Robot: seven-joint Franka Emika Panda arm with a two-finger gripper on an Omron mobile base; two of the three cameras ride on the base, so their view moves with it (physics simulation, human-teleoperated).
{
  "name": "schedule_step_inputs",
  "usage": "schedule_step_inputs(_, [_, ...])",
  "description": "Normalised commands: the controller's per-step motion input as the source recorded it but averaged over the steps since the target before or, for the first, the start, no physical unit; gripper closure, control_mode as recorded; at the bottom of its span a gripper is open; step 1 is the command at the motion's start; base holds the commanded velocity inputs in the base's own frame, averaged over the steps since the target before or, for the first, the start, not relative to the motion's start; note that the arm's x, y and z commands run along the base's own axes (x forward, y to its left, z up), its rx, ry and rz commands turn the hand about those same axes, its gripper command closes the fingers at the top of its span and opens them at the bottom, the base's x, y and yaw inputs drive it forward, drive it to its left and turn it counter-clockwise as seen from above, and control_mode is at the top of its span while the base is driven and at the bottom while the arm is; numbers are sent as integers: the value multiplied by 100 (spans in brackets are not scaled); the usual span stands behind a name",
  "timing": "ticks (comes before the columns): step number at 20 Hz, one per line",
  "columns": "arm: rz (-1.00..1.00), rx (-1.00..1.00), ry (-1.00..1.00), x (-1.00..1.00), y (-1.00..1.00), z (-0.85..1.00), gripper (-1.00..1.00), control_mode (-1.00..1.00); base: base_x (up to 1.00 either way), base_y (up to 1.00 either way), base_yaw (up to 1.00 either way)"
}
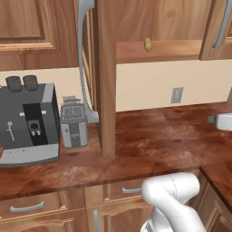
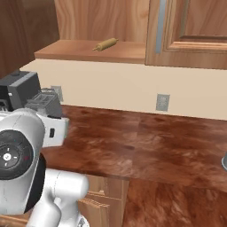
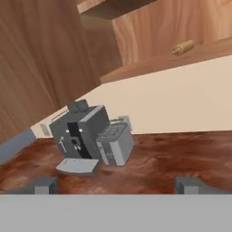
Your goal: Open the cabinet, retrieve the rolling pin, and place it next to the meat on the cutting board to prepare for tenderizing.
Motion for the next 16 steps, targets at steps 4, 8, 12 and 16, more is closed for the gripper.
schedule_step_inputs(4, [-30,-4,-2,23,-56,32,-100,-100,0,0,0])
schedule_step_inputs(8, [-14,-3,-9,27,-54,33,-100,-100,0,0,0])
schedule_step_inputs(12, [-3,-4,-14,25,-56,29,-100,-100,0,0,0])
schedule_step_inputs(16, [0,-2,-19,25,-54,26,-100,-100,0,0,0])
